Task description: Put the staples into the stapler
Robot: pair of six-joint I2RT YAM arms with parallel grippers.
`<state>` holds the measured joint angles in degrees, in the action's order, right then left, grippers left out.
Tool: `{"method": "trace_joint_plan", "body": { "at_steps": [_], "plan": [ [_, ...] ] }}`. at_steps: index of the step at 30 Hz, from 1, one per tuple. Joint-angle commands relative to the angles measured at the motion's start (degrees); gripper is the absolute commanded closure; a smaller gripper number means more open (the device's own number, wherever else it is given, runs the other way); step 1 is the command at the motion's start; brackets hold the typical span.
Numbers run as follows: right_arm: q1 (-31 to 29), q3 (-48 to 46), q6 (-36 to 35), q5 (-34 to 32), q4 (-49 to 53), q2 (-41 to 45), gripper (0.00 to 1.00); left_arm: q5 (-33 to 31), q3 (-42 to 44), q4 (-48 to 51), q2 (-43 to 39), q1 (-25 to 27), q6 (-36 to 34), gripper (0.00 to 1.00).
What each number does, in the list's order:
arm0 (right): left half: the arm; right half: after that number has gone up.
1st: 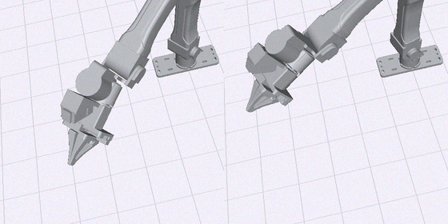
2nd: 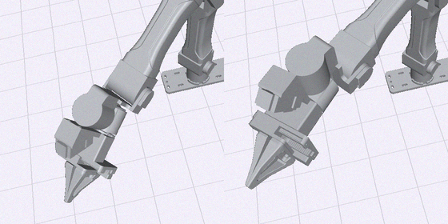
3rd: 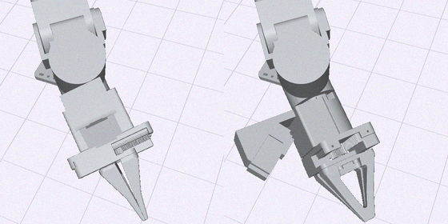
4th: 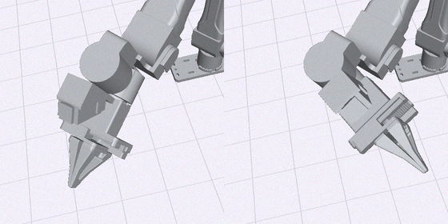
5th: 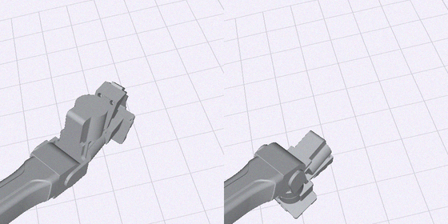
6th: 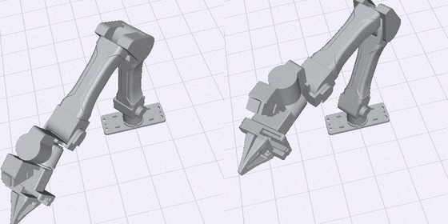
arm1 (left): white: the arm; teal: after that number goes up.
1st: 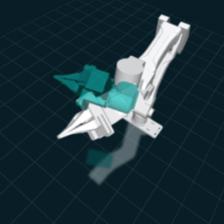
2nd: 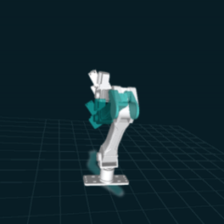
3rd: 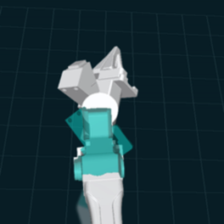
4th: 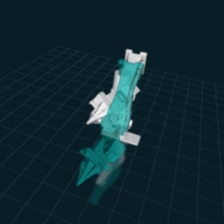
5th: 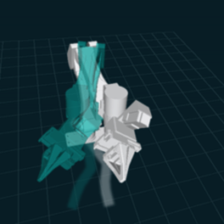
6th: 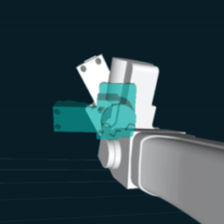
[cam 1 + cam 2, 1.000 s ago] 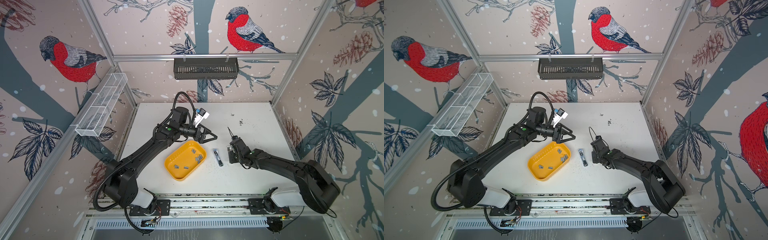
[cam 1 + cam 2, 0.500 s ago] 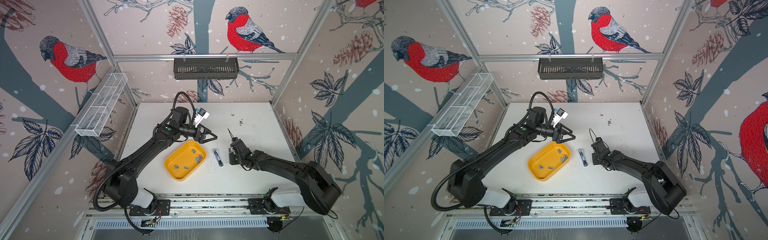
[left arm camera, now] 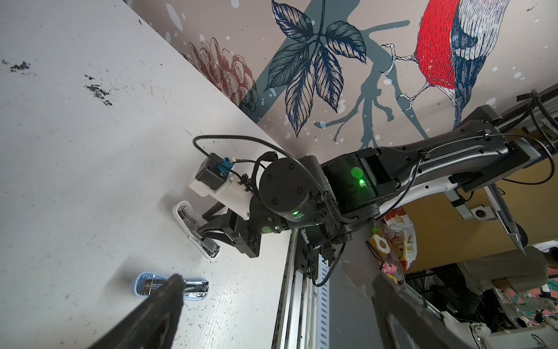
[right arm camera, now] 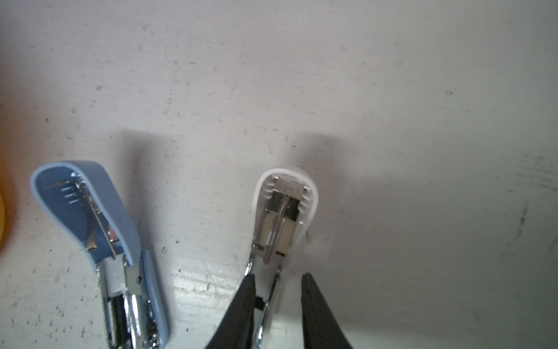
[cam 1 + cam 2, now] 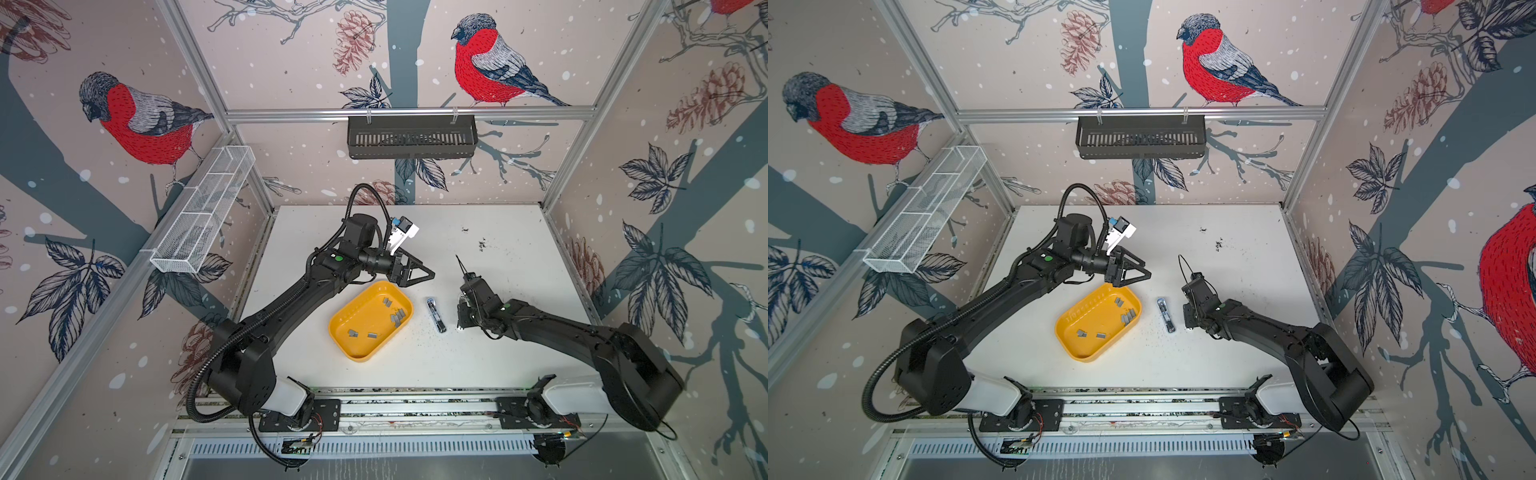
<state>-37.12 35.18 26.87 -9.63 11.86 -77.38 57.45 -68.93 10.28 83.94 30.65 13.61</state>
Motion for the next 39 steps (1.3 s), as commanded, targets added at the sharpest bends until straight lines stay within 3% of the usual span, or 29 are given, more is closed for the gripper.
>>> {"method": "trace_joint_plan", "body": {
  "at_steps": [1,8,17,26,30,32,39],
  "plan": [
    [-0.1,0.5,0.8,-1.3,-0.2,0.4,0.71,0.8,-0.3,-0.1,0.1,0.0,-0.8,0.03],
    [-0.4,-1.8,1.2,2.2,-2.8,7.2,0.71,-1.5,-0.6,1.4,0.3,-0.1,-2.3,0.03],
    [-0.9,-2.4,0.6,5.8,-0.7,17.4,0.66,-9.5,-1.4,5.4,1.1,0.1,-6.3,0.07],
    [-0.8,-0.2,-3.1,11.7,3.2,28.2,0.62,-28.3,3.4,12.3,0.4,0.3,-5.5,0.39],
    [-0.8,1.5,-3.3,12.2,4.6,31.2,0.60,-34.9,4.5,16.9,1.7,0.3,-5.6,0.46],
    [-0.8,1.7,-4.2,11.3,5.0,32.0,0.60,-38.2,5.3,18.0,2.3,0.3,-4.8,0.58],
    [-0.4,1.1,-4.4,10.1,5.6,31.9,0.59,-44.7,8.6,18.1,5.3,0.8,0.0,0.67]
  ]
}}
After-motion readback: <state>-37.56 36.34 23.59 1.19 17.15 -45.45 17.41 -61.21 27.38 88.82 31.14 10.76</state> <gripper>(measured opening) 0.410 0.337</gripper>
